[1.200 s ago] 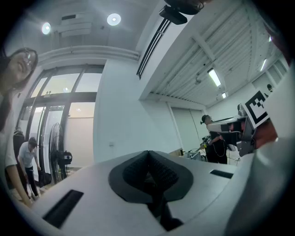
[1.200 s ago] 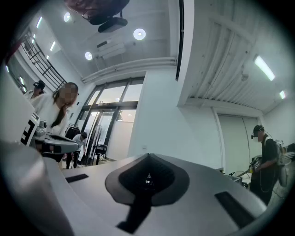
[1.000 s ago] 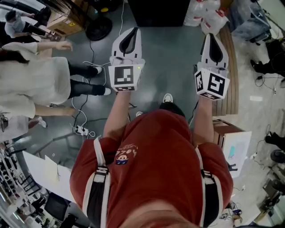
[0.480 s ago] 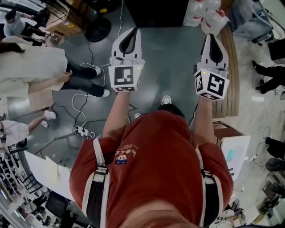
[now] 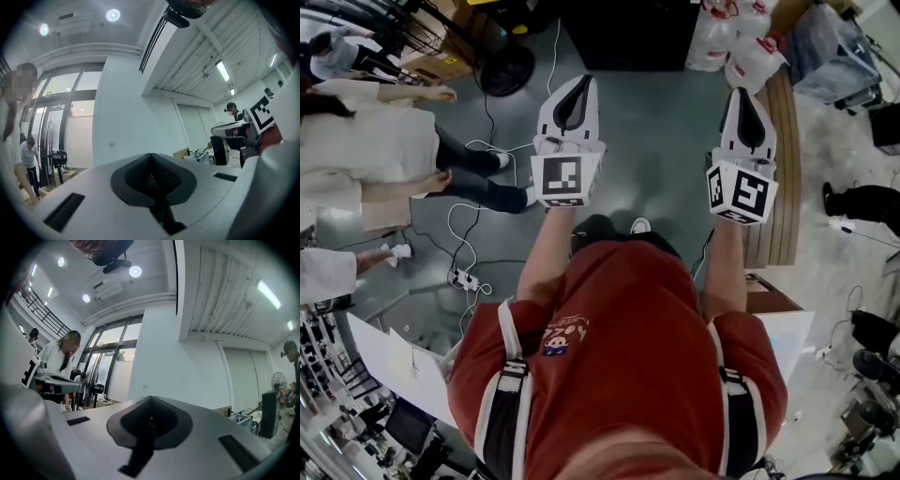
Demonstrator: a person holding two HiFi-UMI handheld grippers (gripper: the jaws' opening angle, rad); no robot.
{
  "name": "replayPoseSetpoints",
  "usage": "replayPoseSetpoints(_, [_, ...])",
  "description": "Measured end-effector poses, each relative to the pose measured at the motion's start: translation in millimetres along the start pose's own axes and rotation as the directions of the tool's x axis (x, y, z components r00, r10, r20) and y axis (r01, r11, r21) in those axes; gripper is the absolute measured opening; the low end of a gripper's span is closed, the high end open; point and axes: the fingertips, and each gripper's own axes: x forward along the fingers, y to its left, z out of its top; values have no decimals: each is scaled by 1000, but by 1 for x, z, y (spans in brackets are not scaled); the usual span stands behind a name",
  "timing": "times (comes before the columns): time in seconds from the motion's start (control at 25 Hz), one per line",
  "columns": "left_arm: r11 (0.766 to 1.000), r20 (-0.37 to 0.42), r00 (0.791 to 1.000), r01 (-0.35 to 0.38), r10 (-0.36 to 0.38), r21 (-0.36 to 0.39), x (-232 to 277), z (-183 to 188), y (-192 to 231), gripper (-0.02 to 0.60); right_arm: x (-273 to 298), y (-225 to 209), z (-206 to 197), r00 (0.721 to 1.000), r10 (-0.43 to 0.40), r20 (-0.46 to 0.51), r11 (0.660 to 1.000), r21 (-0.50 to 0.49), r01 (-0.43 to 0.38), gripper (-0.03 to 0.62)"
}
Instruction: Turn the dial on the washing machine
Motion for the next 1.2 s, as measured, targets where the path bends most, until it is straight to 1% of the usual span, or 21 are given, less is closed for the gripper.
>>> replayPoseSetpoints(0.28, [1000, -25, 1000, -17, 16, -18, 34, -18, 20, 16, 44, 1, -14, 1000, 20, -18, 1000, 1, -20, 7])
replayPoseSetpoints(0.48, [1000, -30, 999, -13, 12, -24, 79, -38, 41, 16, 92, -2, -35, 999, 18, -36, 1000, -4, -18, 7])
replayPoseSetpoints(0.64, [1000, -24, 1000, -10, 9, -28, 121, -52, 71, 16, 141, 3, -47, 999, 8, -50, 1000, -14, -9, 8])
replayPoseSetpoints(0.92, [999, -29, 1000, -9, 8, -33, 207, -74, 113, 15, 233, -6, -66, 998, -4, -68, 1000, -16, 3, 8])
replayPoseSetpoints(1.08, [999, -44, 999, -5, 4, -43, 248, -91, 151, 15, 290, 7, -79, 996, -12, -89, 1000, -5, 12, 8])
replayPoseSetpoints(1.2, [999, -32, 999, -7, 5, -52, 279, -97, 180, 16, 332, 17, -85, 995, -14, -96, 1000, -6, 14, 8])
